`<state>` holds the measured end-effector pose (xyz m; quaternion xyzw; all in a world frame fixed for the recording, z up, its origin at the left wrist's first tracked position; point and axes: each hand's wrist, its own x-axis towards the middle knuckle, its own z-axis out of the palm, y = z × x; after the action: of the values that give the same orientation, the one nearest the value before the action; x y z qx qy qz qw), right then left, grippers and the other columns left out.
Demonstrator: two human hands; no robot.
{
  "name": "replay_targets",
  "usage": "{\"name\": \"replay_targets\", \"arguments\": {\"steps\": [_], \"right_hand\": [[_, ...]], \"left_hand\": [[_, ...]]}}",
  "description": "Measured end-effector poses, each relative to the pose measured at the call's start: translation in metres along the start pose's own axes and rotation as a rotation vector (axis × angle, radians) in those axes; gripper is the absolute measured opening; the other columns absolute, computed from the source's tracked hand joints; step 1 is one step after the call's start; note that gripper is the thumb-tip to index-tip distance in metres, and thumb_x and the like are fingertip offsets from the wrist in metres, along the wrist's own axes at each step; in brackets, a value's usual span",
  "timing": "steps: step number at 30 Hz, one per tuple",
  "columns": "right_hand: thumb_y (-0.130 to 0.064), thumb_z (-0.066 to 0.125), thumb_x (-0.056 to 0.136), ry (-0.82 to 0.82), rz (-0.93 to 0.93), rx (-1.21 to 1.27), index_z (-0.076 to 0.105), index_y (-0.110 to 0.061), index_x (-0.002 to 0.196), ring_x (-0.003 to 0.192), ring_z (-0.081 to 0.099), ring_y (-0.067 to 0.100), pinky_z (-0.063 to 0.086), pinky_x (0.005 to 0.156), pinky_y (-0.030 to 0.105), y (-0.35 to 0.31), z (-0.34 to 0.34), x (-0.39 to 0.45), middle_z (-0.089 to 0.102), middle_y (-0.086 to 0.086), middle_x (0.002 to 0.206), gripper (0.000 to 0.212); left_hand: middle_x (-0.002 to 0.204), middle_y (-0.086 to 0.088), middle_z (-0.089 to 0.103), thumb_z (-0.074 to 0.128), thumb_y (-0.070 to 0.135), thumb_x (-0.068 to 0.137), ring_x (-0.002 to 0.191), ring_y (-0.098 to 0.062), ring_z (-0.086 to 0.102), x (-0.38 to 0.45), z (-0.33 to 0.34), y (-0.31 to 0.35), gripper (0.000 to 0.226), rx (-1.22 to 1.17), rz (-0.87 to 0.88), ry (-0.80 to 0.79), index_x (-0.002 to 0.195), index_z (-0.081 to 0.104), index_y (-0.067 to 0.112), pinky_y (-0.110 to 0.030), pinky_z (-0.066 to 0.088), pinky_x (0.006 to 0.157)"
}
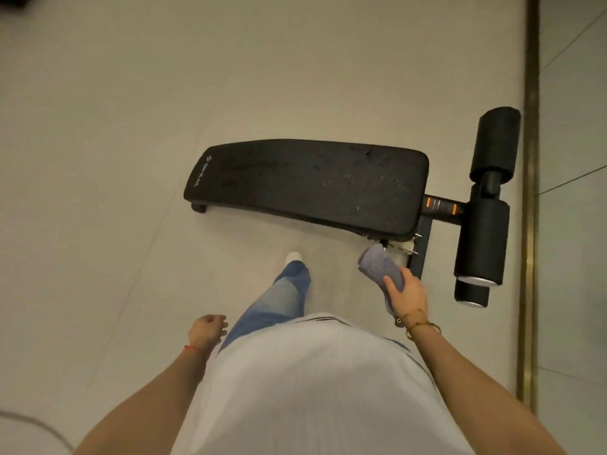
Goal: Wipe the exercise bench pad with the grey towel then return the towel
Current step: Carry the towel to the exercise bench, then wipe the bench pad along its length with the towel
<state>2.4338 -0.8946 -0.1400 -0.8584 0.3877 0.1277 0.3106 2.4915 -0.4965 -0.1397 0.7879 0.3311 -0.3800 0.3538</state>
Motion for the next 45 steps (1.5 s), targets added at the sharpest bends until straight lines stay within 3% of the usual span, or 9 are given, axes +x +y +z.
{"name": "replay_targets", "arguments": {"steps": [3, 10, 16, 21, 24, 27, 33, 39, 45], "right_hand": [[-0.043, 0.051, 0.092, 0.083, -0.036, -0.126, 0.047, -0.018, 0.134, 0.101, 0.056, 0.032, 0.05, 0.089, 0.041, -0.035, -0.013, 0.05, 0.06, 0.017, 0.115, 0.049], [-0.04, 0.052, 0.094, 0.327, -0.181, -0.336, 0.044, -0.016, 0.139, 0.095, 0.055, 0.032, 0.048, 0.081, 0.041, -0.108, -0.064, 0.171, 0.057, 0.019, 0.106, 0.051], [-0.041, 0.052, 0.094, 0.22, -0.121, -0.521, 0.039, -0.02, 0.142, 0.107, 0.05, 0.039, 0.046, 0.087, 0.048, -0.108, -0.054, 0.257, 0.052, 0.022, 0.114, 0.055], [-0.039, 0.067, 0.083, 0.021, -0.15, -0.603, 0.032, -0.023, 0.147, 0.112, 0.049, 0.04, 0.047, 0.094, 0.051, -0.069, -0.003, 0.281, 0.048, 0.022, 0.125, 0.075], [-0.039, 0.062, 0.083, 0.026, -0.287, -0.666, 0.019, -0.026, 0.152, 0.142, 0.022, 0.04, 0.022, 0.115, 0.054, -0.06, 0.012, 0.298, 0.026, 0.02, 0.152, 0.082], [-0.051, 0.047, 0.088, -0.012, -0.434, -0.69, 0.009, -0.031, 0.153, 0.148, -0.002, 0.033, 0.003, 0.118, 0.058, -0.057, 0.015, 0.33, 0.004, 0.006, 0.162, 0.078], [-0.071, 0.03, 0.09, 0.081, -0.445, -0.669, 0.014, -0.035, 0.152, 0.149, 0.002, 0.027, -0.001, 0.119, 0.054, -0.079, 0.022, 0.388, 0.01, -0.001, 0.162, 0.073], [-0.061, 0.043, 0.092, -0.025, -0.61, -0.722, 0.016, -0.033, 0.152, 0.149, 0.004, 0.026, 0.005, 0.119, 0.053, -0.023, 0.029, 0.303, 0.011, -0.002, 0.161, 0.071], [-0.054, 0.035, 0.096, 0.099, -0.469, -0.649, 0.019, -0.03, 0.152, 0.149, 0.006, 0.024, 0.005, 0.119, 0.053, -0.058, -0.01, 0.403, 0.016, -0.001, 0.16, 0.062]], "left_hand": [[0.108, -0.021, 0.071, 0.052, 0.016, 0.096, 0.097, -0.034, 0.066, 0.052, -0.017, 0.082, 0.025, 0.081, 0.14, 0.06, 0.101, 0.069, -0.002, -0.045, 0.052, 0.094], [0.113, -0.018, 0.068, 0.05, 0.013, 0.097, 0.106, -0.036, 0.063, 0.099, 0.003, 0.292, 0.027, 0.399, 0.576, 0.111, 0.116, 0.065, 0.002, -0.038, 0.047, 0.094], [0.12, -0.005, 0.064, 0.048, 0.017, 0.099, 0.108, -0.021, 0.063, 0.125, 0.081, 0.397, 0.028, 0.48, 0.853, 0.027, 0.123, 0.061, 0.013, -0.03, 0.048, 0.095], [0.133, -0.006, 0.056, 0.046, 0.016, 0.098, 0.123, -0.023, 0.053, 0.174, 0.157, 0.41, 0.036, 0.603, 1.02, 0.002, 0.133, 0.053, 0.013, -0.035, 0.043, 0.105], [0.149, -0.007, 0.042, 0.046, 0.019, 0.099, 0.139, -0.025, 0.038, 0.203, 0.198, 0.399, 0.047, 0.662, 1.027, -0.012, 0.145, 0.041, 0.013, -0.039, 0.033, 0.116], [0.161, -0.005, 0.023, 0.04, 0.025, 0.101, 0.149, -0.025, 0.019, 0.224, 0.232, 0.387, 0.054, 0.712, 0.984, -0.009, 0.153, 0.026, 0.016, -0.045, 0.02, 0.122], [0.165, 0.0, 0.004, 0.027, 0.034, 0.102, 0.153, -0.022, -0.002, 0.254, 0.278, 0.369, 0.059, 0.677, 0.92, 0.091, 0.156, 0.007, 0.025, -0.05, 0.004, 0.123], [0.165, 0.001, 0.005, 0.027, 0.031, 0.099, 0.153, -0.02, -0.003, 0.262, 0.289, 0.362, 0.059, 0.596, 0.926, 0.15, 0.156, 0.011, 0.025, -0.052, 0.002, 0.123], [0.165, 0.002, 0.007, 0.029, 0.029, 0.099, 0.153, -0.02, -0.002, 0.261, 0.291, 0.361, 0.06, 0.565, 0.944, 0.174, 0.156, 0.014, 0.024, -0.054, 0.003, 0.122]]}}
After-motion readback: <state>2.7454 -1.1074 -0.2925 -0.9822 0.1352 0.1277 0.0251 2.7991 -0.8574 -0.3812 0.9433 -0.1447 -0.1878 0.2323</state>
